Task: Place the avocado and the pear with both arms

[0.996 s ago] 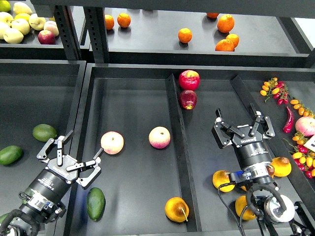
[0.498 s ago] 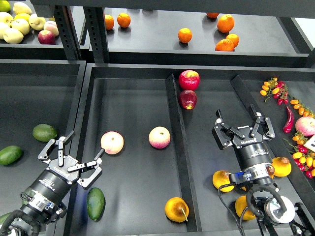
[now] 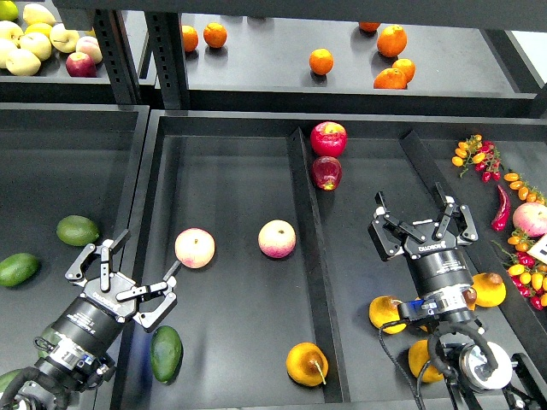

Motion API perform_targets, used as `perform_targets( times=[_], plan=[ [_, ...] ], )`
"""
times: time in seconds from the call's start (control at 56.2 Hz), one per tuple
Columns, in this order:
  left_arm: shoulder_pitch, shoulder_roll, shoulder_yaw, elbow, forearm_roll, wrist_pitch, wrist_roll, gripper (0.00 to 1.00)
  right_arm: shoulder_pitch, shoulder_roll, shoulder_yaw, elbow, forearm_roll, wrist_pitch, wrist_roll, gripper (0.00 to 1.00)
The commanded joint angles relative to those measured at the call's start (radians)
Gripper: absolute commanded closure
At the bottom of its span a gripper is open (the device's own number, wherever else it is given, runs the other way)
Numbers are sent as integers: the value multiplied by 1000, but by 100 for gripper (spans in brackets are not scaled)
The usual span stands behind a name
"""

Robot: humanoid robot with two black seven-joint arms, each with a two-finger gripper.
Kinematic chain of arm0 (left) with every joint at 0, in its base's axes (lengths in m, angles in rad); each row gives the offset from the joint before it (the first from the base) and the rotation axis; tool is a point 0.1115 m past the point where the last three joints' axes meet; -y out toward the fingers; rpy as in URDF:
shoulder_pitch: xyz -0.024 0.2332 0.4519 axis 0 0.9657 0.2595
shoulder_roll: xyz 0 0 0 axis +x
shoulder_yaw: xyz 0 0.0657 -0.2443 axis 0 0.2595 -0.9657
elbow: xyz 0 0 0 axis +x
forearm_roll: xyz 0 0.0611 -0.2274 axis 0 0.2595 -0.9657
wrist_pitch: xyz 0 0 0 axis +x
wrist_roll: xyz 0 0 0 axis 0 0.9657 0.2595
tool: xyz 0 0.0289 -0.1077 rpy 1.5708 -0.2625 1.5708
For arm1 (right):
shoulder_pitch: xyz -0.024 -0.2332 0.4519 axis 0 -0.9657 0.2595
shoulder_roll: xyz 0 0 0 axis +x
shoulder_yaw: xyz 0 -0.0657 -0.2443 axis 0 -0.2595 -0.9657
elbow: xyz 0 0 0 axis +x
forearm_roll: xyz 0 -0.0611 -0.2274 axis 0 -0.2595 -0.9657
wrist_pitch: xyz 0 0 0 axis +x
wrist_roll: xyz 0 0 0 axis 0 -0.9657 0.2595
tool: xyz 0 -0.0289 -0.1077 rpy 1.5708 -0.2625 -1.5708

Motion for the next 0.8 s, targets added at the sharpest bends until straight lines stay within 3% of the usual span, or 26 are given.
perform_targets(
  times=[0.0, 0.783],
  plan=[
    [0, 0, 1, 0, -1, 0, -1, 0, -6, 0, 1, 2, 0, 0, 0, 0],
    [0, 0, 0, 0, 0, 0, -3, 0, -22, 0, 1, -1, -2, 18, 0, 0]
  ],
)
